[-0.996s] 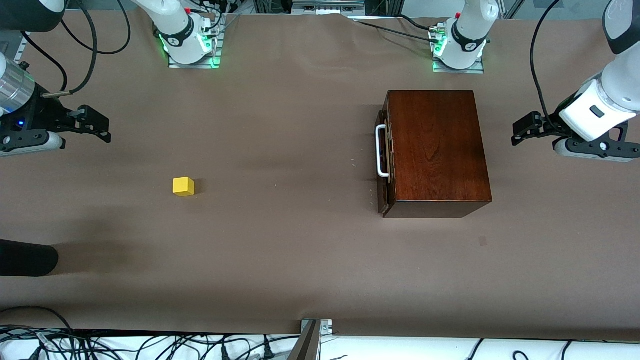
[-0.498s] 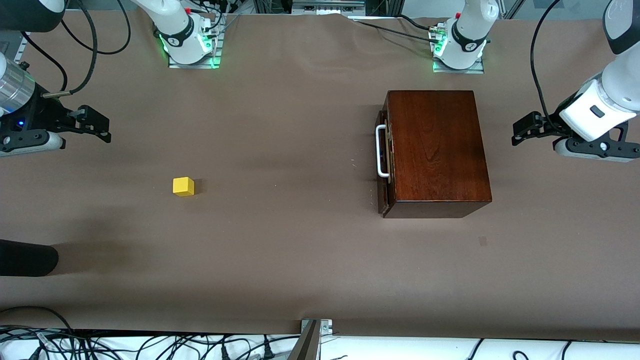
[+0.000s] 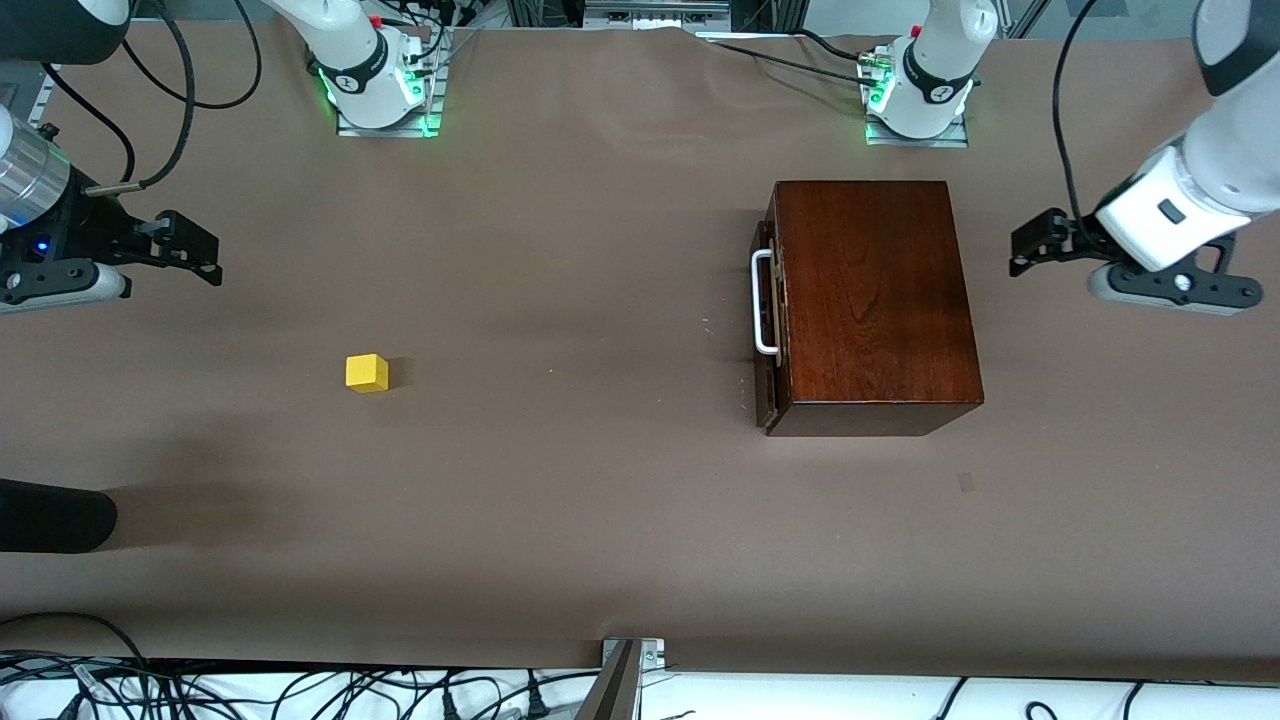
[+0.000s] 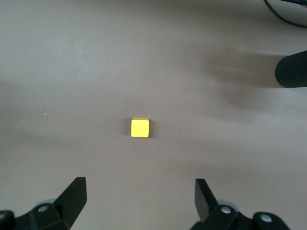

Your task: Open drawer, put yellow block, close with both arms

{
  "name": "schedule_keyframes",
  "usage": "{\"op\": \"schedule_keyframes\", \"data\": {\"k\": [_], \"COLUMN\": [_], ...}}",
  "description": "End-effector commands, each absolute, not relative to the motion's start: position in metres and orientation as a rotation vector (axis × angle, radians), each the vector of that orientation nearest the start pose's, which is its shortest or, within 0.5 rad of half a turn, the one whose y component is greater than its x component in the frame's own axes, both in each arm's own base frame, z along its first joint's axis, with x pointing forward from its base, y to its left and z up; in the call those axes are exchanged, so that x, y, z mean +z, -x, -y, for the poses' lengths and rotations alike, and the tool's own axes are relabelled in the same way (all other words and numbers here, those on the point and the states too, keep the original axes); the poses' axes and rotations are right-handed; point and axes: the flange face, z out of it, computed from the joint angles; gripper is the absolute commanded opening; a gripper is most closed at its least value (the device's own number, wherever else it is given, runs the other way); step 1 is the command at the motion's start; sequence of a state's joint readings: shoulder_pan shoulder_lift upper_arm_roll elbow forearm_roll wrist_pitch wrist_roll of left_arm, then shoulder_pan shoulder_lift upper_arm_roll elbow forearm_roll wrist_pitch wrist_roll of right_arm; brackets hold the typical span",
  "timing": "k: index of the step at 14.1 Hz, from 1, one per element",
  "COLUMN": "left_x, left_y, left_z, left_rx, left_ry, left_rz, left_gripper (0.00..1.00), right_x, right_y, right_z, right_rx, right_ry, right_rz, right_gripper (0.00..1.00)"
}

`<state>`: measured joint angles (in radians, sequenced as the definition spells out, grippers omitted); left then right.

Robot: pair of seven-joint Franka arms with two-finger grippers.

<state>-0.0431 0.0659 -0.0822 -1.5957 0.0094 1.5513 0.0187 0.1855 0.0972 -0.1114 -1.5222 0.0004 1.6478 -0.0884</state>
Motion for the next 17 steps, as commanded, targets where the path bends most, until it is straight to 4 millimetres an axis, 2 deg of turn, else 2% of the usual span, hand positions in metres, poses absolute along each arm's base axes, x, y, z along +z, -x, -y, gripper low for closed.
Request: {"op": "schedule_keyframes", "data": {"k": [1,2,3,5,9,11,13,15,17], "left_x": [0.582,0.583,0.577,0.567,0.521,0.49,0.465,0.434,0.405], "left_y": [-0.572,-0.58,-0.584,-0.576,-0.556,-0.543,-0.53,-0.512,-0.503], "left_z": [0.098,0.125,0.153,0.202,0.29,0.337,0.379,0.411,0.427], "left_rx": [0.163,0.143,0.152,0.169,0.265,0.289,0.198,0.156,0.139], "left_ry": [3.133,3.123,3.116,3.112,3.081,3.05,2.988,2.887,2.814], "left_rz": [-0.308,-0.369,-0.414,-0.375,-0.154,-0.194,-0.268,-0.252,-0.22], "left_gripper": [1.0,1.0,1.0,1.0,1.0,1.0,1.0,1.0,1.0], "right_x": [0.605,0.604,0.604,0.604,0.604,0.604,0.604,0.604,0.604], "right_y": [-0.592,-0.592,-0.592,-0.592,-0.592,-0.592,-0.592,-0.593,-0.593], "right_z": [-0.045,-0.045,-0.045,-0.045,-0.045,-0.045,-0.045,-0.045,-0.046], "right_rx": [-0.054,-0.052,-0.052,-0.052,-0.052,-0.052,-0.052,-0.056,-0.059], "right_ry": [3.143,3.143,3.143,3.145,3.143,3.143,3.143,3.143,3.143], "right_rz": [0.253,0.253,0.253,0.253,0.253,0.253,0.253,0.25,0.253], "right_gripper": [1.0,1.0,1.0,1.0,1.0,1.0,1.0,1.0,1.0]}}
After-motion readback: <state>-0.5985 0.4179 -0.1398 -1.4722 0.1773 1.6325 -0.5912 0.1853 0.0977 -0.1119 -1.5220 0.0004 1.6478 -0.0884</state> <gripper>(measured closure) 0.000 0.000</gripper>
